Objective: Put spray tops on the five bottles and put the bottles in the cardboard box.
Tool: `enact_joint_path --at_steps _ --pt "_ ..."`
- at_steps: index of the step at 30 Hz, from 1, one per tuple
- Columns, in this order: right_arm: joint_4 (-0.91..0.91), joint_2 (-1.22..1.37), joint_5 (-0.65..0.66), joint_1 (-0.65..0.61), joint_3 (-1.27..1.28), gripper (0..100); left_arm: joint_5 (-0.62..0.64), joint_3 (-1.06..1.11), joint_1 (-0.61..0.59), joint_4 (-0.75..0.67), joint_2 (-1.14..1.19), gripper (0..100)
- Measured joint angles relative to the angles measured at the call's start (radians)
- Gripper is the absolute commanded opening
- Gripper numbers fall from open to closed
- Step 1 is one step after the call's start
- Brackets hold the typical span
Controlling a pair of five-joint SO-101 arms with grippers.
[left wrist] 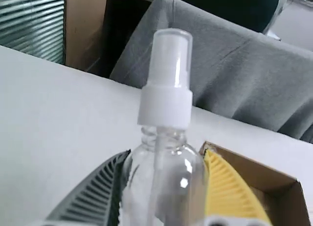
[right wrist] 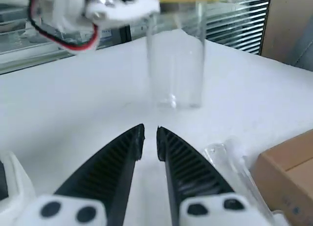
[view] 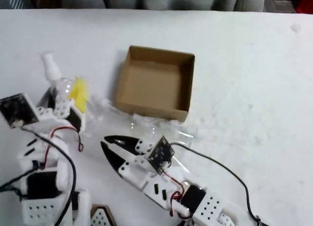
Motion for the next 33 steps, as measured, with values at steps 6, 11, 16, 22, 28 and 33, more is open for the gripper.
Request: enact_joint_path --at_steps 6,11,16,22,28,33 --pt "0.126 -0.123 0.0 -0.002 0.0 1.5 0.0 0.0 0.115 -0.005 0.02 2" --pt "0.256 -0.259 -0.002 -0.044 0.0 1.5 0.0 0.0 0.245 -0.005 0.02 2" --pt "0.33 -0.328 -0.002 -0.051 0.0 1.5 0.0 0.0 0.37 -0.005 0.021 2" --pt "0.33 -0.336 -0.002 -0.051 0.0 1.5 -0.086 0.0 0.463 0.0 0.021 2" --pt "0.33 -0.334 -0.002 -0.051 0.0 1.5 -0.112 -0.078 0.48 0.08 0.023 2" --pt "0.275 -0.261 -0.002 -0.035 0.0 1.5 -0.112 -0.133 0.479 0.127 0.023 2"
